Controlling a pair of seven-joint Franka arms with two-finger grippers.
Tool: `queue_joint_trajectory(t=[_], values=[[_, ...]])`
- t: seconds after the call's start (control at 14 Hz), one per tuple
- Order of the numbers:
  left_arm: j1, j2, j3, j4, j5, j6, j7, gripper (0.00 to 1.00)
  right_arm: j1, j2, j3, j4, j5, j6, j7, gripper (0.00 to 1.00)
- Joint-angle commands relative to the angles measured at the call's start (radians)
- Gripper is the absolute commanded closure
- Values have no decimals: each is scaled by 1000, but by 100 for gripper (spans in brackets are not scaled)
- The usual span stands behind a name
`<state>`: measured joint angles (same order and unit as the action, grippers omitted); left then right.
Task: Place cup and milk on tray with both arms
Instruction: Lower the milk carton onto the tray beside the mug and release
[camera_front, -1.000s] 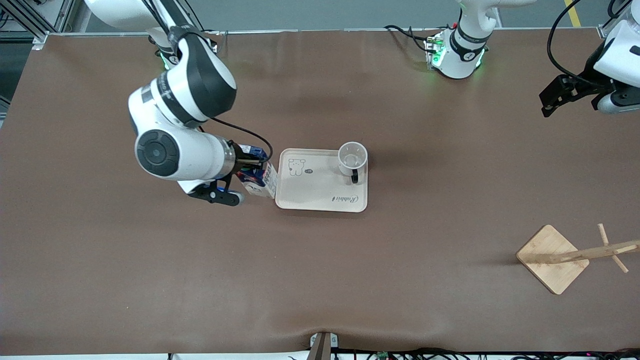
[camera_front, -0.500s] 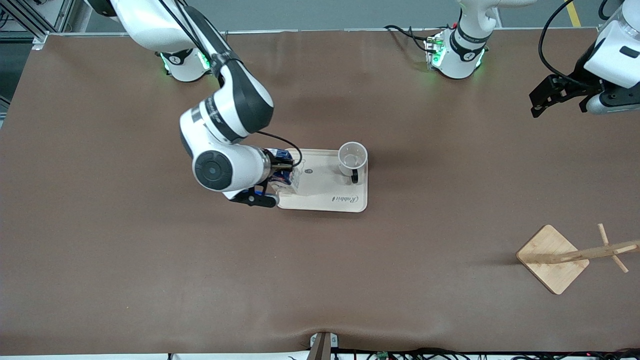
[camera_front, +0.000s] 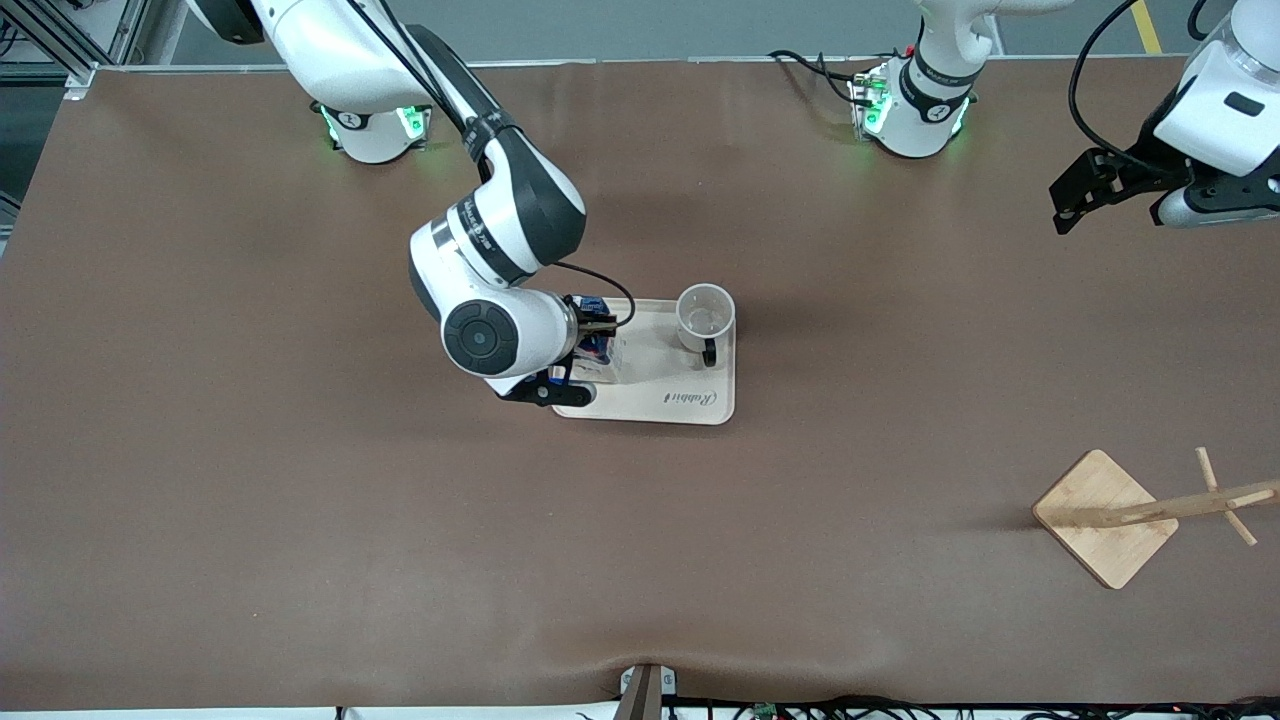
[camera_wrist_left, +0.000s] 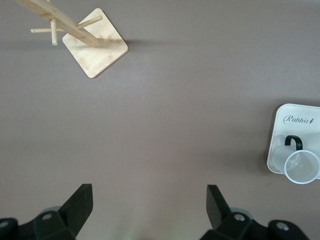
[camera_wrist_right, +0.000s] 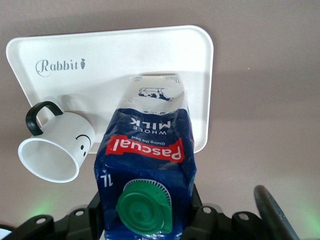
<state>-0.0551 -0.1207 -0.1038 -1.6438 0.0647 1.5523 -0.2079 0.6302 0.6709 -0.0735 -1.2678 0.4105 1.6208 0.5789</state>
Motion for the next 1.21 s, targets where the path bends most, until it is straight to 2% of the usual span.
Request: queue_joint_trajectory(t=[0.0, 0.21, 0.29, 0.36, 0.43, 1.14], values=[[8, -10, -2, -5, -6, 15, 5, 0, 9, 19, -12, 5, 17, 1, -7, 100], [9, 1, -2, -2, -2, 20, 5, 0, 22, 22, -12, -7, 7, 1, -10, 92], [9, 3, -2, -1, -2, 22, 5, 0, 25, 24, -12, -7, 5, 2, -2, 78], [5, 6, -2, 1, -2, 28, 4, 0, 25, 29, -12, -7, 5, 1, -1, 56], [1, 9, -2, 1, -2, 32, 4, 0, 25, 27, -12, -7, 5, -1, -10, 1], [1, 10, -16, 1, -2, 29, 2, 0, 5, 1, -19, 13, 17, -42, -7, 0]])
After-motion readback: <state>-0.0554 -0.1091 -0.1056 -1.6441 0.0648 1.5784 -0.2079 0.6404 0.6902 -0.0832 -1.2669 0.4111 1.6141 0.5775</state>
